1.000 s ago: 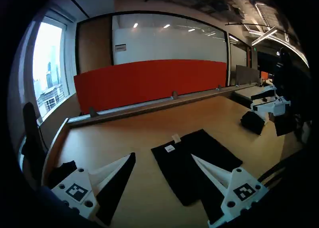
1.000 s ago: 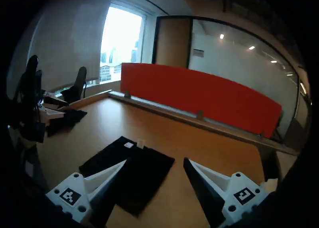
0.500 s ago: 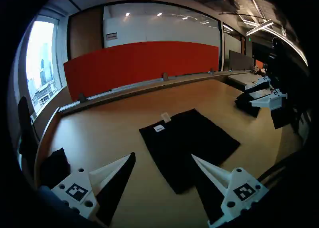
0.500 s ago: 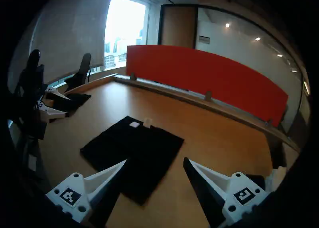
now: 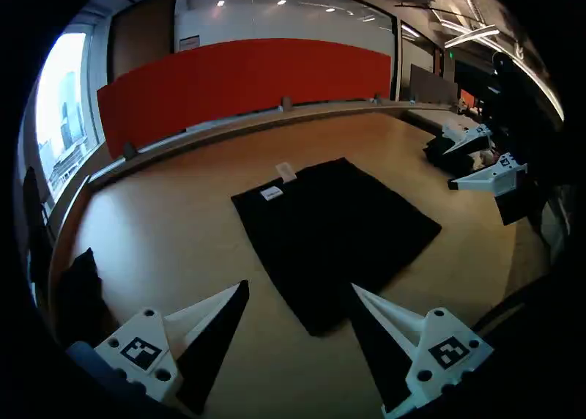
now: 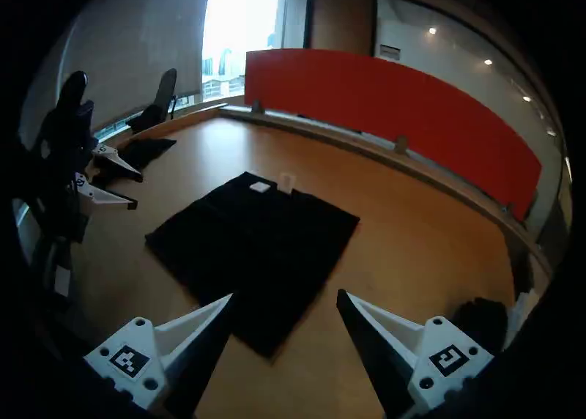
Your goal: Fold towel
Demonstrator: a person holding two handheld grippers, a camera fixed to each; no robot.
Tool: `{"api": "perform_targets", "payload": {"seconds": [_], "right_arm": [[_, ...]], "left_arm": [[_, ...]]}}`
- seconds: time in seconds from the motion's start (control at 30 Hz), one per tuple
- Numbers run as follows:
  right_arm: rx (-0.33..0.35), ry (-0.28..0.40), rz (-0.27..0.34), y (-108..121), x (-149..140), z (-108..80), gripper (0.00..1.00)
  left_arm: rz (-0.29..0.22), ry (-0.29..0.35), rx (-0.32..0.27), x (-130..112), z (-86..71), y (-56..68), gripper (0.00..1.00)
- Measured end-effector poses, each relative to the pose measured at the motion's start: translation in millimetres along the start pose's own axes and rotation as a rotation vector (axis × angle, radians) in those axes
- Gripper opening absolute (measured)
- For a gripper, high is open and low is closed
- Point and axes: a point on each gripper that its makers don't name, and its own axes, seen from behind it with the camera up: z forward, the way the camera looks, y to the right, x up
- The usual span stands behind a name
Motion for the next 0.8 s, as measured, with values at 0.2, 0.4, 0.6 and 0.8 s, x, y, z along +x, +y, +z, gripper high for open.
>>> {"api": "perform_targets", "payload": {"seconds": [0.2, 0.4, 0.6, 0.8], "right_arm": [[0.021, -0.043, -0.008, -7.3, -22.0, 13.2, 1.00], [0.037, -0.085, -0.013, -13.2, -43.3, 23.5, 1.00], [0.051, -0.128, -0.008, -15.8, -62.7, 31.1, 1.00], [0.063, -0.159, 0.001, -15.3, -75.6, 36.8, 0.99]], "left_arm": [[0.001, -0.050, -0.024, -19.9, 14.8, 5.3, 0.92], [0.003, -0.096, -0.044, -38.7, 25.4, 11.3, 0.92], [0.013, -0.143, -0.065, -52.9, 32.7, 16.6, 0.92], [0.017, -0.183, -0.078, -60.3, 40.4, 18.9, 0.92]]}}
